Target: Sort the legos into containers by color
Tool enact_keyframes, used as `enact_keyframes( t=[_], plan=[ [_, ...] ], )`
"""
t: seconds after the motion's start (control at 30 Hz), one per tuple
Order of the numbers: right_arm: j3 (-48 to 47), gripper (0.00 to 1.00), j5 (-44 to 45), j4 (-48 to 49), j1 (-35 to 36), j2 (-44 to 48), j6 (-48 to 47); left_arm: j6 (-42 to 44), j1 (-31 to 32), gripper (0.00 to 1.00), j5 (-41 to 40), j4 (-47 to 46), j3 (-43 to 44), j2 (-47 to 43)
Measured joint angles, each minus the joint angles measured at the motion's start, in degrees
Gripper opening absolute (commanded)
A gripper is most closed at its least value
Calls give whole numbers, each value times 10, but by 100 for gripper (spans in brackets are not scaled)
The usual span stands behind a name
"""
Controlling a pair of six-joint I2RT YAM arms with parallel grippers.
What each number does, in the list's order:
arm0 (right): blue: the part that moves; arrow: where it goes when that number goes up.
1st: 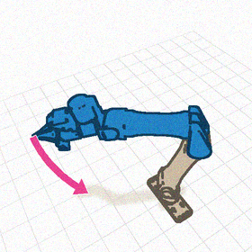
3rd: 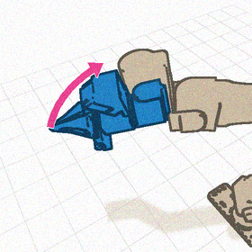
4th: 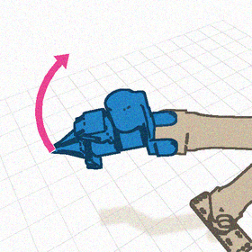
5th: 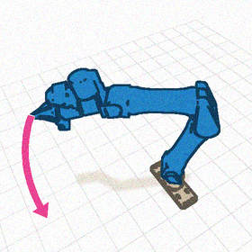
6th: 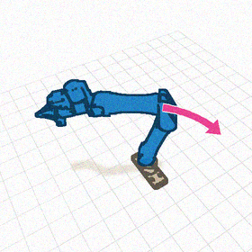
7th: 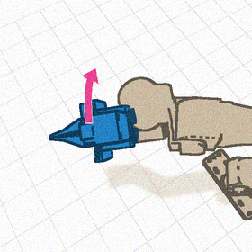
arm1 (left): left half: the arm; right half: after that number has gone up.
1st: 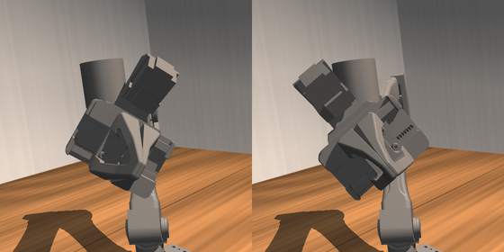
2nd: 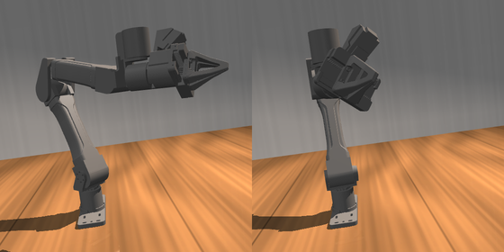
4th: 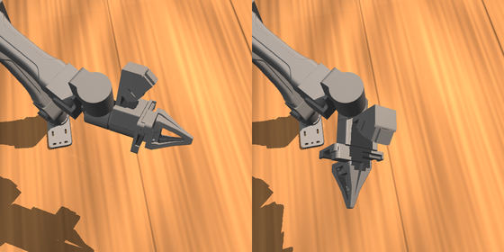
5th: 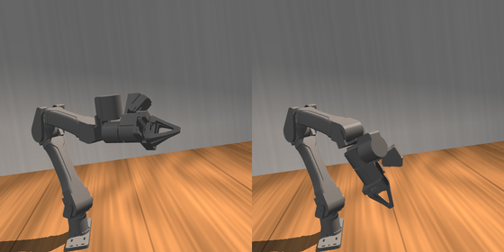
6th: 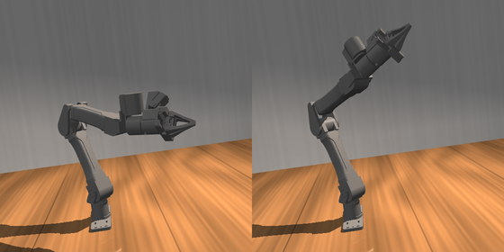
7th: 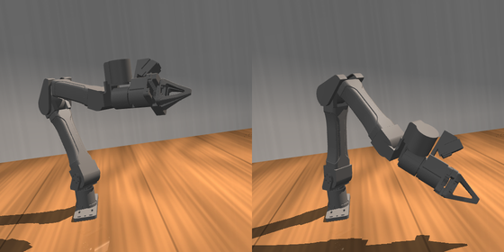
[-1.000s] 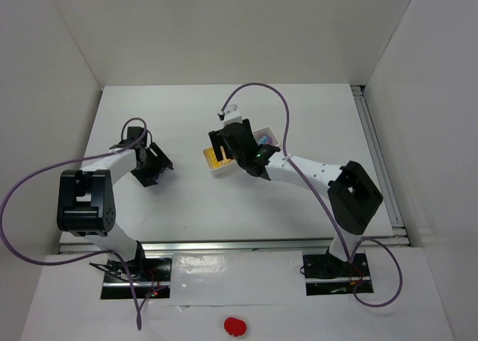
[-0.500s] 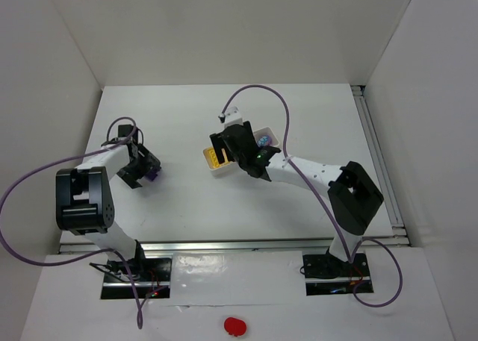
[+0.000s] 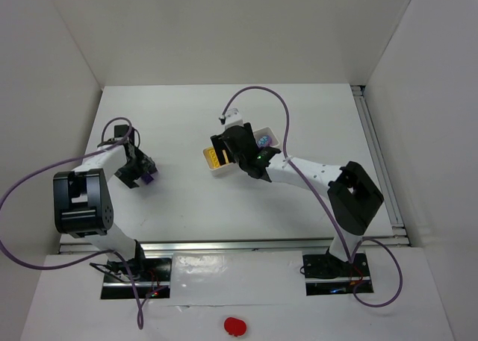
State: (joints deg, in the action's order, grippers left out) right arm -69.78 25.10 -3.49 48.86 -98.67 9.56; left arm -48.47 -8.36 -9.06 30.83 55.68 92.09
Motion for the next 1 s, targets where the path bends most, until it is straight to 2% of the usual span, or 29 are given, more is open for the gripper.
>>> enact_keyframes(
  t=[0.03, 0.1, 0.23, 0.4, 0.53, 0.77, 0.9, 0.93, 1.0],
  plan=[
    [0, 87, 0, 0, 0, 1, 0, 0, 0, 84, 3, 0, 0, 1],
    [0, 87, 1, -2, 0, 3, 0, 2, 0, 91, 7, -7, -8, -2],
    [1, 87, 2, -3, 0, 9, 2, 4, 0, 96, 17, -16, -33, -21],
    [1, 87, 1, -4, 0, 11, 3, 3, 0, 91, 21, -26, -34, -20],
    [4, 87, 2, -3, 0, 11, 4, 4, 7, 79, 22, -30, -34, -3],
    [11, 87, 2, -8, 0, 11, 4, 6, 21, 79, 15, -17, -2, 26],
    [11, 87, 2, -8, 0, 11, 4, 4, 23, 64, 1, -13, 2, 30],
    [11, 87, 2, -8, 0, 11, 4, 3, 23, 56, -3, -11, 3, 30],
    [11, 87, 2, -8, 0, 11, 4, 4, 24, 49, -13, -4, 5, 30]
  ],
)
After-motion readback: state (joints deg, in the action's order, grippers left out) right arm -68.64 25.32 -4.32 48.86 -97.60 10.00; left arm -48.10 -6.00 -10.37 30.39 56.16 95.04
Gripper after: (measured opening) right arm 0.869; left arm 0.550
